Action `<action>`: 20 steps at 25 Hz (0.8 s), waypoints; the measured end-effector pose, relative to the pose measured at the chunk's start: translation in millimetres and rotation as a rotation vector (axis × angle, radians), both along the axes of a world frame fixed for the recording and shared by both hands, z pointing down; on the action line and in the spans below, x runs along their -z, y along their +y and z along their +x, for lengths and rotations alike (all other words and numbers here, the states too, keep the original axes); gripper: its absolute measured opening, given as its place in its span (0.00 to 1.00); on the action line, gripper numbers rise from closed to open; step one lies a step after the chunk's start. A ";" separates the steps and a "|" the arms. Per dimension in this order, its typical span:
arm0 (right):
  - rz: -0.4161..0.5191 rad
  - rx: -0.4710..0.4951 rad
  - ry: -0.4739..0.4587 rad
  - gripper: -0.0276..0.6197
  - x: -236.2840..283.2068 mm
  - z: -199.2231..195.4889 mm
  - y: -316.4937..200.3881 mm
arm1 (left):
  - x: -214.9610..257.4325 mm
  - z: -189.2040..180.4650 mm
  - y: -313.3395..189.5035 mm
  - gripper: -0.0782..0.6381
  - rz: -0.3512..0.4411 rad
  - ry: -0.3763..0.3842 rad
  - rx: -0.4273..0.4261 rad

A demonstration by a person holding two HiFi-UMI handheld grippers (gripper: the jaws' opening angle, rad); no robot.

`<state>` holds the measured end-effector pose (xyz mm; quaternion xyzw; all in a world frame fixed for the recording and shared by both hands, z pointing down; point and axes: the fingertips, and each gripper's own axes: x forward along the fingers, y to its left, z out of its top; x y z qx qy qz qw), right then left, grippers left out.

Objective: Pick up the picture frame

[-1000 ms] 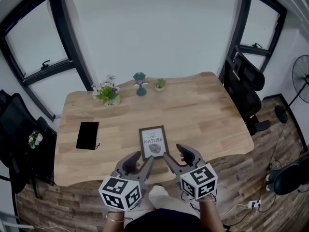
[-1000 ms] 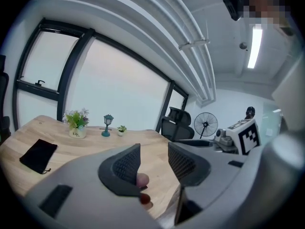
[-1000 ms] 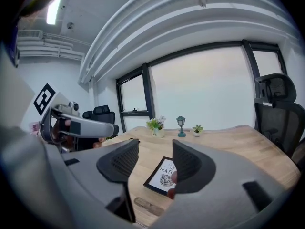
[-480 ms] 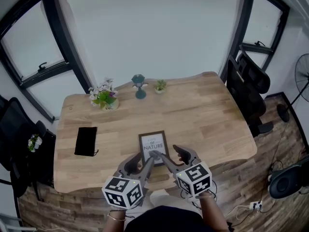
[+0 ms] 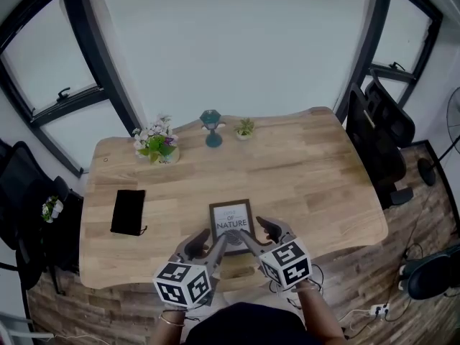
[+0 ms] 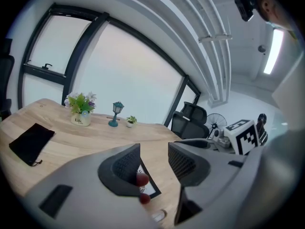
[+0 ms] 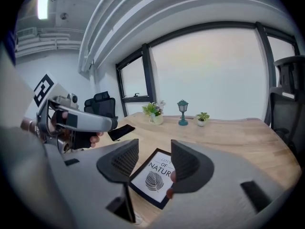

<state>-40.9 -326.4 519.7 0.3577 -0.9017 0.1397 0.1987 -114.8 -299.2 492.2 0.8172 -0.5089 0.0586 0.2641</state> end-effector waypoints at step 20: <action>-0.122 0.019 0.078 0.35 -69.8 2.2 -39.3 | -75.3 -11.2 -42.0 0.35 -0.128 -0.008 0.083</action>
